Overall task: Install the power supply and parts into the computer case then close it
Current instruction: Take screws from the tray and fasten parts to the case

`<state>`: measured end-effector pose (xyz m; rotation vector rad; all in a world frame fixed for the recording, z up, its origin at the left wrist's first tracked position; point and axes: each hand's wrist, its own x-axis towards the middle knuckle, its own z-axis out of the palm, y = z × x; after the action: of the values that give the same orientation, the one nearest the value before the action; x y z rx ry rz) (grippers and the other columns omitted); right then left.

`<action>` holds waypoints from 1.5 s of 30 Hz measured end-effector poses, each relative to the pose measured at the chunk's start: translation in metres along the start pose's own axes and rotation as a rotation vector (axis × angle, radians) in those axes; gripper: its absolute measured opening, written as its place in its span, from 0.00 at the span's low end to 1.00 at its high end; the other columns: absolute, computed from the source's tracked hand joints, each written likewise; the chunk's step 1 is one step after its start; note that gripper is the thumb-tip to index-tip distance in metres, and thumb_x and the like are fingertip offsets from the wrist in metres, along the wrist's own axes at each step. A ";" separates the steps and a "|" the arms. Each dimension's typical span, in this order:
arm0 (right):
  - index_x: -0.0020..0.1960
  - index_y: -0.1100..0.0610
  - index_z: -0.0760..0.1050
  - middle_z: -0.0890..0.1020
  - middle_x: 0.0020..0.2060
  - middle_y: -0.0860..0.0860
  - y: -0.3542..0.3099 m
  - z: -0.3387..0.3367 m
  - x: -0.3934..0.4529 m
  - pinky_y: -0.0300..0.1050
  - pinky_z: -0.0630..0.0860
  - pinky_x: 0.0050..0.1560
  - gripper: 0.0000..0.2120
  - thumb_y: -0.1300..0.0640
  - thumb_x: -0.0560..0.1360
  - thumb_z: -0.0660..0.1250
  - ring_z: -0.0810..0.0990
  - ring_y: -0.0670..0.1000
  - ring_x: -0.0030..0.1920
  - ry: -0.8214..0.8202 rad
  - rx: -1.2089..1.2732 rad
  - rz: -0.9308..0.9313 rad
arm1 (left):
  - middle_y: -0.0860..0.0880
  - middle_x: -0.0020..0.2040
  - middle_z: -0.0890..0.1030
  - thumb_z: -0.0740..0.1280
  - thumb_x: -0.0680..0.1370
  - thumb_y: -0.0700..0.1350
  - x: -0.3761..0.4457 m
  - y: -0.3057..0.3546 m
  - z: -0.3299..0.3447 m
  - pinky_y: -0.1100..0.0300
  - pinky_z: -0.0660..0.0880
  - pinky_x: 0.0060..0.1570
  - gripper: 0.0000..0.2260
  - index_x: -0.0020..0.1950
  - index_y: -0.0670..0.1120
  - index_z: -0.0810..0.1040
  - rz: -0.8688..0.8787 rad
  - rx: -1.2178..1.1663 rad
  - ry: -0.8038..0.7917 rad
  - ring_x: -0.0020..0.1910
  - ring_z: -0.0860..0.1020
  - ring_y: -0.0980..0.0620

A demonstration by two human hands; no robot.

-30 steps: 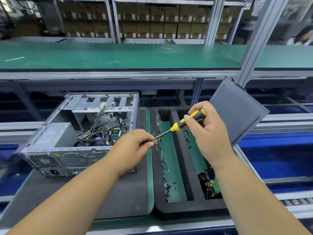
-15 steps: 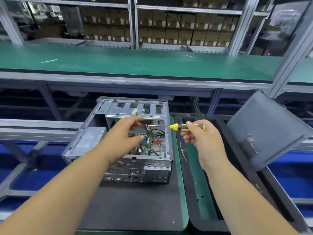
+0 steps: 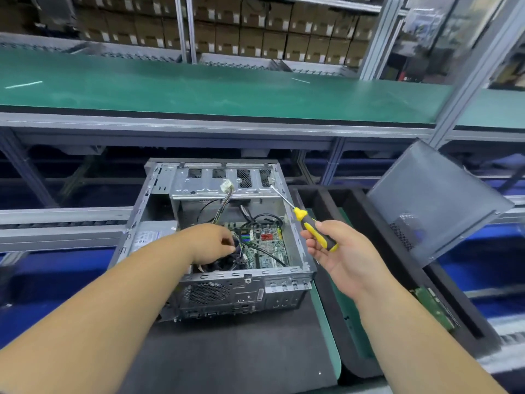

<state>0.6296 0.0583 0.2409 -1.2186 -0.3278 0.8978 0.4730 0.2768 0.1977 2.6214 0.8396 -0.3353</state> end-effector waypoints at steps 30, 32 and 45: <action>0.53 0.56 0.74 0.85 0.37 0.50 0.130 0.025 -0.129 0.45 0.76 0.35 0.11 0.65 0.73 0.60 0.80 0.50 0.33 -0.061 -0.322 0.201 | 0.52 0.53 0.81 0.68 0.75 0.47 -0.042 -0.008 0.028 0.54 0.69 0.61 0.04 0.45 0.52 0.82 -0.075 -0.432 0.109 0.55 0.76 0.49; 0.53 0.56 0.74 0.85 0.37 0.50 0.136 0.027 -0.135 0.44 0.77 0.35 0.11 0.65 0.73 0.61 0.80 0.50 0.33 -0.053 -0.330 0.217 | 0.50 0.53 0.81 0.68 0.75 0.48 -0.044 -0.008 0.027 0.51 0.69 0.64 0.04 0.44 0.53 0.82 -0.071 -0.423 0.107 0.56 0.76 0.48; 0.52 0.57 0.74 0.85 0.42 0.55 0.146 0.048 -0.139 0.43 0.79 0.34 0.09 0.64 0.72 0.63 0.80 0.51 0.34 -0.037 -0.357 0.229 | 0.53 0.34 0.72 0.65 0.79 0.51 -0.053 -0.015 0.019 0.54 0.66 0.51 0.17 0.29 0.54 0.76 0.024 -0.361 0.023 0.38 0.70 0.50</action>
<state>0.4499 -0.0033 0.1585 -1.5930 -0.3945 1.0906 0.4196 0.2533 0.1942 2.3005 0.7924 -0.1321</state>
